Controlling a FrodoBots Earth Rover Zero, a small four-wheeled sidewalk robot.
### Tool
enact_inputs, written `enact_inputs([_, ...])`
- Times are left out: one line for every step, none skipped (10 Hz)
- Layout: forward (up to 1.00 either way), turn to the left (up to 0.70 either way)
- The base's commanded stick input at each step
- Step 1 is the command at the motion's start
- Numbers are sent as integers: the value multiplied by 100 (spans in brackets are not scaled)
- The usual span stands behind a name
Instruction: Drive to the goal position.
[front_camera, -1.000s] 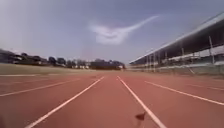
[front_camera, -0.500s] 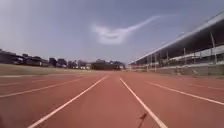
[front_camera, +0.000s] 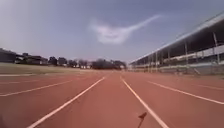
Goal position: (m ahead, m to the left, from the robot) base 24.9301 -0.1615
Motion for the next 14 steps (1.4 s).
enact_inputs([70, 0])
enact_inputs([70, 0])
enact_inputs([70, 0])
enact_inputs([70, 0])
enact_inputs([70, 0])
enact_inputs([70, 0])
enact_inputs([70, 0])
enact_inputs([70, 0])
enact_inputs([70, 0])
enact_inputs([70, 0])
enact_inputs([70, 0])
enact_inputs([70, 0])
enact_inputs([70, 0])
enact_inputs([70, 0])
